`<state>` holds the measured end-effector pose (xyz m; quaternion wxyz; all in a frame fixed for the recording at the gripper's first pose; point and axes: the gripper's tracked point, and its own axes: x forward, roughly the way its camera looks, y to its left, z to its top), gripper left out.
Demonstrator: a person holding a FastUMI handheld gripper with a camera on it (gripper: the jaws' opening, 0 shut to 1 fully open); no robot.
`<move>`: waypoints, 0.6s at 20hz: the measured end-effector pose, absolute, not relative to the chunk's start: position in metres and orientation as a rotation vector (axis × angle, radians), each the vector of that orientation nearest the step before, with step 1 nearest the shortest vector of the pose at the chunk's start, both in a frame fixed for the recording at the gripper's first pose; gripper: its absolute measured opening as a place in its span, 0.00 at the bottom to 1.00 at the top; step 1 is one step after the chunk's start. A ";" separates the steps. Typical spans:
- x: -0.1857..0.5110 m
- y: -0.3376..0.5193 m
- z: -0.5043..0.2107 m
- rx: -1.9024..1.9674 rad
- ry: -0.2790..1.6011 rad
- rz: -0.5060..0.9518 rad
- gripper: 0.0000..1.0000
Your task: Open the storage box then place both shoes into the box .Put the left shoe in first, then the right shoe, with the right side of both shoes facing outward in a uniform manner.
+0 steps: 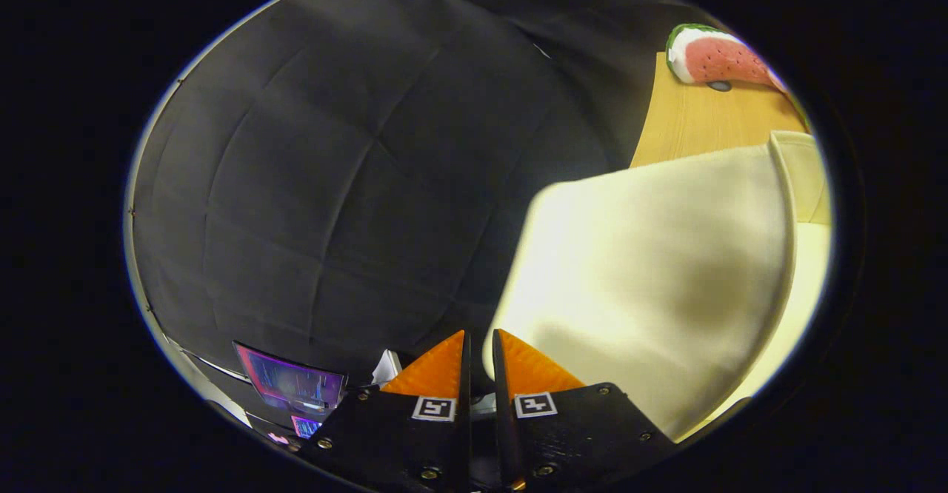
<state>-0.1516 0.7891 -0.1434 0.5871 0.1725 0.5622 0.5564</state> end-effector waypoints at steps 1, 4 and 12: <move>-0.155 0.788 -0.144 0.405 1.317 1.297 0.22; -0.151 0.768 -0.140 0.390 1.297 1.299 0.22; -0.092 0.672 -0.115 0.322 1.058 1.253 0.22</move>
